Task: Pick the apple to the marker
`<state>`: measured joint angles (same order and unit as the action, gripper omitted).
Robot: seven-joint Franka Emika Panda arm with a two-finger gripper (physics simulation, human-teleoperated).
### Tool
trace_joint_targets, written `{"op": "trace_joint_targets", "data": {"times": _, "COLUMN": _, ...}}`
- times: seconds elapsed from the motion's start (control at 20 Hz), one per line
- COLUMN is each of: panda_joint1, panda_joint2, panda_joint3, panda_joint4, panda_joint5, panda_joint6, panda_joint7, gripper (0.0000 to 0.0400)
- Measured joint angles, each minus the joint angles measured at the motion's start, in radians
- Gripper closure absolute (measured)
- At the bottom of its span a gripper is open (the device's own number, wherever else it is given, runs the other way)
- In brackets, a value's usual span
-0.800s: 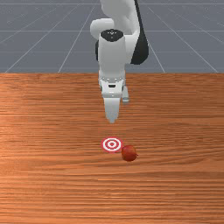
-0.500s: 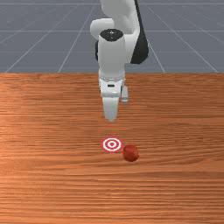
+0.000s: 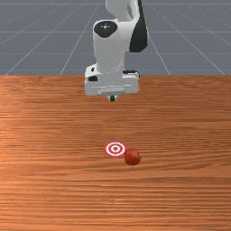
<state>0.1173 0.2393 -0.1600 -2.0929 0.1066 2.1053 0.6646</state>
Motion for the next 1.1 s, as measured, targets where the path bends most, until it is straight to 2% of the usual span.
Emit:
{"op": "trace_joint_targets", "data": {"times": 0.1, "panda_joint1": 0.001, "panda_joint2": 0.018, "panda_joint3": -0.002, "panda_joint4": 0.012, "panda_joint5": 0.015, "panda_joint6": 0.051, "panda_joint7": 0.032, "gripper": 0.0399}}
{"op": "trace_joint_targets", "data": {"times": 0.15, "panda_joint1": 0.001, "panda_joint2": 0.033, "panda_joint3": 0.001, "panda_joint4": 0.014, "panda_joint5": 0.03, "panda_joint6": 0.117, "panda_joint7": 0.039, "gripper": 0.0399}}
{"op": "trace_joint_targets", "data": {"times": 0.2, "panda_joint1": 0.005, "panda_joint2": 0.049, "panda_joint3": 0.006, "panda_joint4": 0.017, "panda_joint5": 0.038, "panda_joint6": 0.177, "panda_joint7": 0.047, "gripper": 0.0243}}
{"op": "trace_joint_targets", "data": {"times": 0.25, "panda_joint1": 0.011, "panda_joint2": 0.063, "panda_joint3": 0.012, "panda_joint4": 0.028, "panda_joint5": 0.044, "panda_joint6": 0.225, "panda_joint7": 0.054, "gripper": 0.0147}}
{"op": "trace_joint_targets", "data": {"times": 0.3, "panda_joint1": 0.015, "panda_joint2": 0.091, "panda_joint3": 0.019, "panda_joint4": 0.057, "panda_joint5": 0.053, "panda_joint6": 0.251, "panda_joint7": 0.058, "gripper": 0.009}}
{"op": "trace_joint_targets", "data": {"times": 0.4, "panda_joint1": 0.02, "panda_joint2": 0.162, "panda_joint3": 0.033, "panda_joint4": 0.126, "panda_joint5": 0.072, "panda_joint6": 0.281, "panda_joint7": 0.071, "gripper": 0.0033}}
{"op": "trace_joint_targets", "data": {"times": 0.55, "panda_joint1": 0.026, "panda_joint2": 0.298, "panda_joint3": 0.055, "panda_joint4": 0.234, "panda_joint5": 0.095, "panda_joint6": 0.301, "panda_joint7": 0.087, "gripper": 0.0007}}
{"op": "trace_joint_targets", "data": {"times": 0.8, "panda_joint1": 0.027, "panda_joint2": 0.485, "panda_joint3": 0.078, "panda_joint4": 0.429, "panda_joint5": 0.108, "panda_joint6": 0.306, "panda_joint7": 0.096, "gripper": 0.0001}}
{"op": "trace_joint_targets", "data": {"times": 1.1, "panda_joint1": 0.039, "panda_joint2": 0.584, "panda_joint3": 0.088, "panda_joint4": 0.511, "panda_joint5": 0.113, "panda_joint6": 0.35, "panda_joint7": 0.111, "gripper": 0.0}}
